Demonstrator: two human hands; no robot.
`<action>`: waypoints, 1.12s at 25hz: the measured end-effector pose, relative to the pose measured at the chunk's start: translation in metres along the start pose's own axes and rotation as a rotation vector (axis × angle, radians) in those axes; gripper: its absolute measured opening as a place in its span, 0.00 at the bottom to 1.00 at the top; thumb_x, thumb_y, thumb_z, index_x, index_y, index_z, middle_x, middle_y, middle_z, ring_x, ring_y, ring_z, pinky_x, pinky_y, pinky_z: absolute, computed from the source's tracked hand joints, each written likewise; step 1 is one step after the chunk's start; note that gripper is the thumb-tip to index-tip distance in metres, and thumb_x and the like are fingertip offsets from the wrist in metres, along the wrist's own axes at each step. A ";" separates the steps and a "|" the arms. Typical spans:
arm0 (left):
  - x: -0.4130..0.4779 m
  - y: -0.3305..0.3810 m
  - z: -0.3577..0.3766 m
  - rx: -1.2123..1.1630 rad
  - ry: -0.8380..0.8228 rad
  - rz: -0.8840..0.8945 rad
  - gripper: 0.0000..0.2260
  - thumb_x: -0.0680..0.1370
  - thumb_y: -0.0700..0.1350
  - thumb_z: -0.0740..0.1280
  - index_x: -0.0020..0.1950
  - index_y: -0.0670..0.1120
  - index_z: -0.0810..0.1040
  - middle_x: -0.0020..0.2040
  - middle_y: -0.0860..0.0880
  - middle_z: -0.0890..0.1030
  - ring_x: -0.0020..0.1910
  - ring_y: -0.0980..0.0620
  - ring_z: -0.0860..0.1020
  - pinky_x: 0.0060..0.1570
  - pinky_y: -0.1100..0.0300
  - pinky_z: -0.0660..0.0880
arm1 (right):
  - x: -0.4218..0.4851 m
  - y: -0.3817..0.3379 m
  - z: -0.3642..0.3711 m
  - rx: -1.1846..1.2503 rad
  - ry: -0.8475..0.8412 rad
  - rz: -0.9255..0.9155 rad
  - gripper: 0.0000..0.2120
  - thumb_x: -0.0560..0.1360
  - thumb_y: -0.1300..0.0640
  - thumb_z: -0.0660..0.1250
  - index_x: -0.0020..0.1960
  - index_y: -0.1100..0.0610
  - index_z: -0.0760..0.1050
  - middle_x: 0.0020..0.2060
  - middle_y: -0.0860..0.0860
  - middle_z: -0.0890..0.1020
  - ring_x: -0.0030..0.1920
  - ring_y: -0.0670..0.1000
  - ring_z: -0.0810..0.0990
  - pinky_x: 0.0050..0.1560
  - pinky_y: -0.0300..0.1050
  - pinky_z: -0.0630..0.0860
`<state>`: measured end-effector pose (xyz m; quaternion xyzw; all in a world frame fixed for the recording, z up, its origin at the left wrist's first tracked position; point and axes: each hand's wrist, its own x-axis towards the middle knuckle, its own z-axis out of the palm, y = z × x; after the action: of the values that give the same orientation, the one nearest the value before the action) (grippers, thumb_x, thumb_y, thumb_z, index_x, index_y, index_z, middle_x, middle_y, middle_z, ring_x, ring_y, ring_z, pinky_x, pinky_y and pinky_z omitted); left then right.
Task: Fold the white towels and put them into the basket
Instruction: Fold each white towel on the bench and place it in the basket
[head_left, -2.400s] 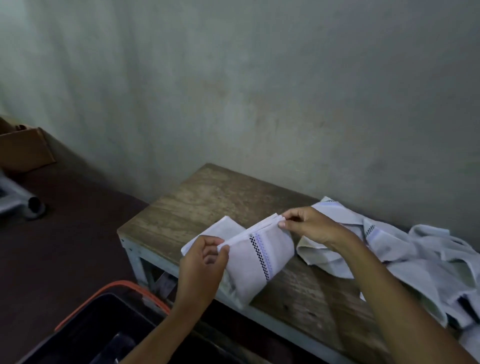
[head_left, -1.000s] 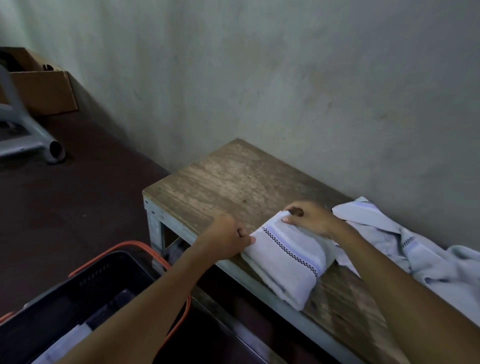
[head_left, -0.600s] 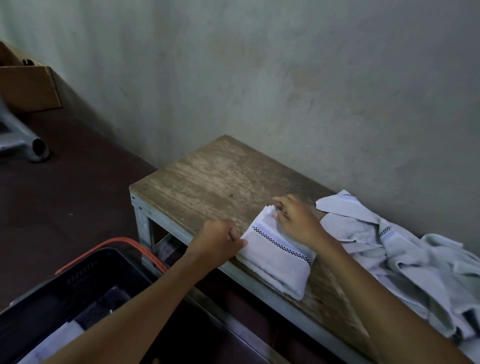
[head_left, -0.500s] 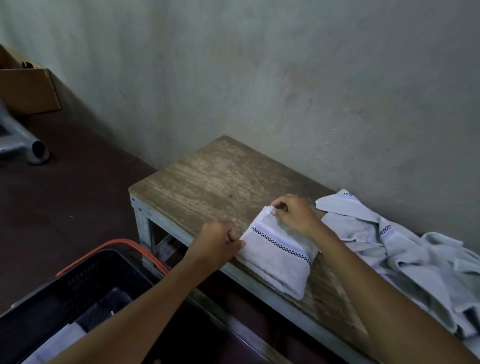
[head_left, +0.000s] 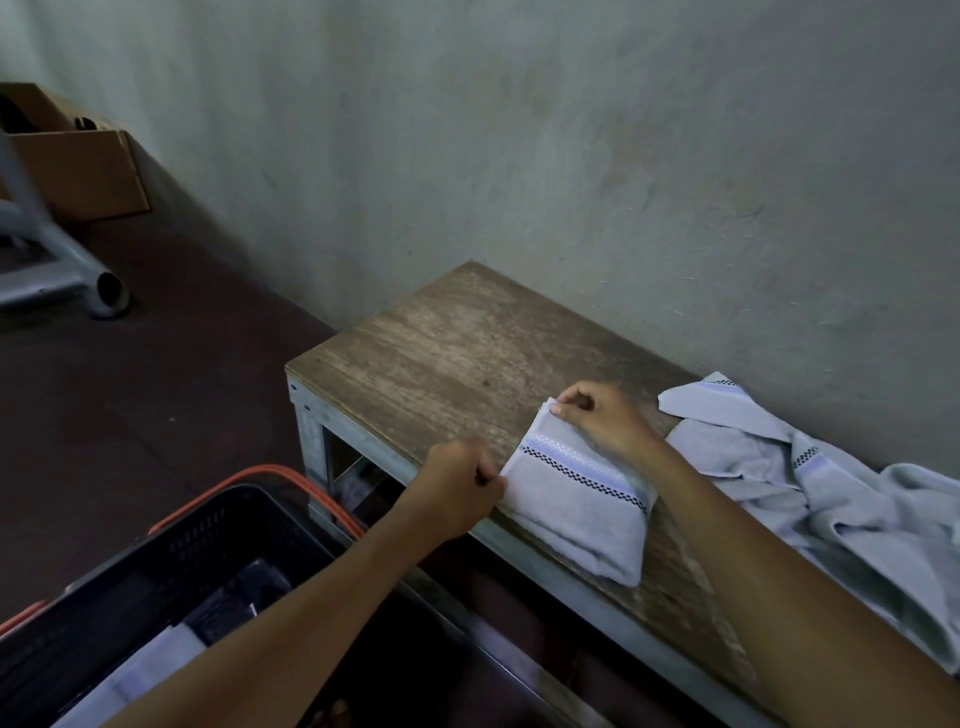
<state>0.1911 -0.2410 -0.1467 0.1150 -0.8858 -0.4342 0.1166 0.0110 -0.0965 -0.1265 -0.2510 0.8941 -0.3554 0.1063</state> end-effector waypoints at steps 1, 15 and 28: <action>0.001 0.000 0.000 -0.028 -0.003 -0.030 0.07 0.73 0.42 0.70 0.36 0.43 0.76 0.31 0.57 0.72 0.31 0.60 0.70 0.31 0.72 0.66 | 0.000 -0.002 -0.001 -0.095 0.043 -0.016 0.06 0.70 0.51 0.72 0.41 0.49 0.75 0.38 0.46 0.76 0.41 0.47 0.74 0.41 0.42 0.68; -0.027 0.029 0.020 -0.220 0.094 -0.262 0.09 0.76 0.44 0.59 0.38 0.47 0.73 0.30 0.47 0.78 0.24 0.51 0.76 0.30 0.55 0.78 | -0.085 0.014 0.010 -0.532 -0.061 0.134 0.25 0.81 0.43 0.44 0.77 0.47 0.49 0.78 0.49 0.46 0.77 0.49 0.40 0.75 0.54 0.41; -0.086 0.035 0.070 -0.714 -0.319 -0.222 0.13 0.77 0.40 0.63 0.60 0.52 0.72 0.27 0.50 0.74 0.20 0.52 0.73 0.21 0.65 0.68 | -0.102 0.017 0.009 -0.713 -0.131 -0.026 0.42 0.62 0.22 0.29 0.73 0.34 0.41 0.77 0.46 0.42 0.77 0.47 0.39 0.74 0.59 0.41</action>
<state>0.2478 -0.1419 -0.1697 0.0934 -0.6685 -0.7369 -0.0372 0.0949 -0.0375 -0.1433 -0.3060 0.9498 -0.0056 0.0646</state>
